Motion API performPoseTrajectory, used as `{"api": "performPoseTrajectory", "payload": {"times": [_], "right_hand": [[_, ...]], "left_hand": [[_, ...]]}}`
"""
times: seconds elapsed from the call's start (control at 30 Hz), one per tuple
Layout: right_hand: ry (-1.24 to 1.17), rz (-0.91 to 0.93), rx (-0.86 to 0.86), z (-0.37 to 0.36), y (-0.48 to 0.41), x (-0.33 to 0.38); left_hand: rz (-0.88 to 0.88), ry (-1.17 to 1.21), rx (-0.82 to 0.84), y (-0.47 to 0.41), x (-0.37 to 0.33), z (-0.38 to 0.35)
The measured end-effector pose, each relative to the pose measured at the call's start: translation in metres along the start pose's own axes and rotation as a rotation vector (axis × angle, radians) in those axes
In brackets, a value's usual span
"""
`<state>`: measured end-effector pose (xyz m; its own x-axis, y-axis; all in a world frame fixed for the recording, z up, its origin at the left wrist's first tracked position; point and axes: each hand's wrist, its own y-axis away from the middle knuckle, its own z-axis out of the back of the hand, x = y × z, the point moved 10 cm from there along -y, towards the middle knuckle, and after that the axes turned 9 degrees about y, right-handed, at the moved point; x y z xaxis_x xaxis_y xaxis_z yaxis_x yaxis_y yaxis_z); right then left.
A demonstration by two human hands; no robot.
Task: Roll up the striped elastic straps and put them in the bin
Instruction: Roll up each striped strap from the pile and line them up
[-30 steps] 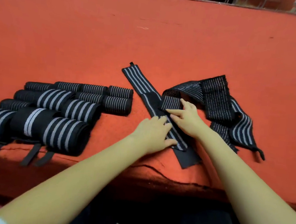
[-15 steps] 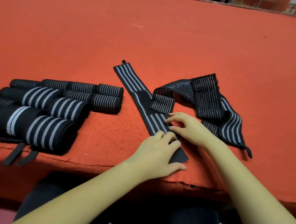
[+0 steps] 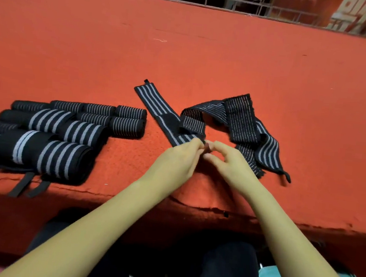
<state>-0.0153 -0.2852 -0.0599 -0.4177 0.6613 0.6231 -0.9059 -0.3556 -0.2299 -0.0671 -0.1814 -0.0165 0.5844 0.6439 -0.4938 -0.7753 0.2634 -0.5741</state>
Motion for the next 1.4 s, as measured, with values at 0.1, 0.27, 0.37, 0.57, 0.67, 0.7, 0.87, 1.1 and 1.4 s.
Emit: {"api": "performPoseTrajectory", "payload": {"times": [0.1, 0.27, 0.37, 0.57, 0.67, 0.7, 0.87, 1.1, 1.4], "right_hand": [[-0.151, 0.025, -0.103, 0.011, -0.017, 0.040], [-0.306, -0.029, -0.338, 0.039, -0.028, 0.064], [-0.399, -0.038, -0.362, 0.052, -0.019, 0.074], [-0.531, -0.159, -0.121, 0.035, 0.009, 0.083], [-0.541, -0.128, -0.159, 0.053, 0.021, 0.105], [-0.543, -0.112, -0.165, 0.060, 0.025, 0.116], [-0.514, -0.007, -0.227, 0.098, 0.047, 0.174], [-0.550, 0.231, -0.342, 0.157, 0.089, 0.273], [-0.443, 0.193, -0.279, 0.130, 0.090, 0.270]], "left_hand": [[0.147, 0.157, -0.153, -0.011, 0.015, 0.041], [0.398, 0.454, -0.170, -0.014, 0.042, 0.060], [0.387, 0.423, -0.104, -0.007, 0.040, 0.057], [0.340, 0.440, -0.235, -0.013, 0.021, 0.091], [0.297, 0.429, -0.252, -0.020, -0.001, 0.111], [0.279, 0.426, -0.270, -0.021, -0.010, 0.120], [0.192, 0.419, -0.357, -0.018, -0.067, 0.173], [0.041, 0.377, -0.419, -0.015, -0.147, 0.257], [0.090, 0.266, -0.377, -0.002, -0.130, 0.254]]}}
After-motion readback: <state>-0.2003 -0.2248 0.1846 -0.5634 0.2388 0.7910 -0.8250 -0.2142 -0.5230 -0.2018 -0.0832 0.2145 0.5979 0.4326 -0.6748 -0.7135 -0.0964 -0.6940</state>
